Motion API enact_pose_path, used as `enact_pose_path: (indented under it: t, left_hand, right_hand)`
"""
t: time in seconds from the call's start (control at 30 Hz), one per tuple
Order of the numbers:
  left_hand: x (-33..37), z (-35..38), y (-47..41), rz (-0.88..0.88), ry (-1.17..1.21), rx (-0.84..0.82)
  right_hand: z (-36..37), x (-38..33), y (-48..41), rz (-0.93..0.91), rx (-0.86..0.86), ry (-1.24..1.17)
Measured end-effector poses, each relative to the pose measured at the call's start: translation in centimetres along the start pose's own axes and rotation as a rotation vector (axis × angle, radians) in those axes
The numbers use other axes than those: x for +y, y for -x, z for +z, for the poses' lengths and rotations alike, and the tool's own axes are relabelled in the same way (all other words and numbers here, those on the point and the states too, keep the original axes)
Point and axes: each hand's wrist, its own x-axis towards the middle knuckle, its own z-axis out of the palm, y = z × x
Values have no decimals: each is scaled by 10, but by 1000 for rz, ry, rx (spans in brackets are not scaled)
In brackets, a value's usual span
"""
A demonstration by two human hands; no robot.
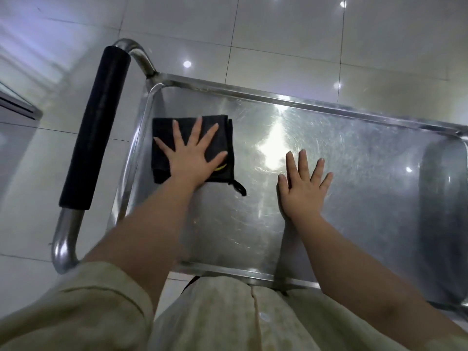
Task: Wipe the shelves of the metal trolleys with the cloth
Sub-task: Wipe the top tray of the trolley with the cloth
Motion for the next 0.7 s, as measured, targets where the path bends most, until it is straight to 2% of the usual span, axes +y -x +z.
enact_pose_path:
  t: [0.07,0.13,0.37,0.5,0.7]
  left_hand:
    - [-38,-11,-10,-75,16,-14]
    - [-55,-16,-16,-74,-25,-9]
    - [-35,-29,-74,6,-69,39]
    - [13,-28,-99,100,-51,66]
    - [144,-10,-81,384,-128,14]
  right_hand:
    - [0,-2,-1,2,9,3]
    - [1,-2,-1,5,8,0]
    - [3,0,-6,18,6,9]
    - [2,-2,-5,18,6,9]
    - [3,0,-6,27,1,1]
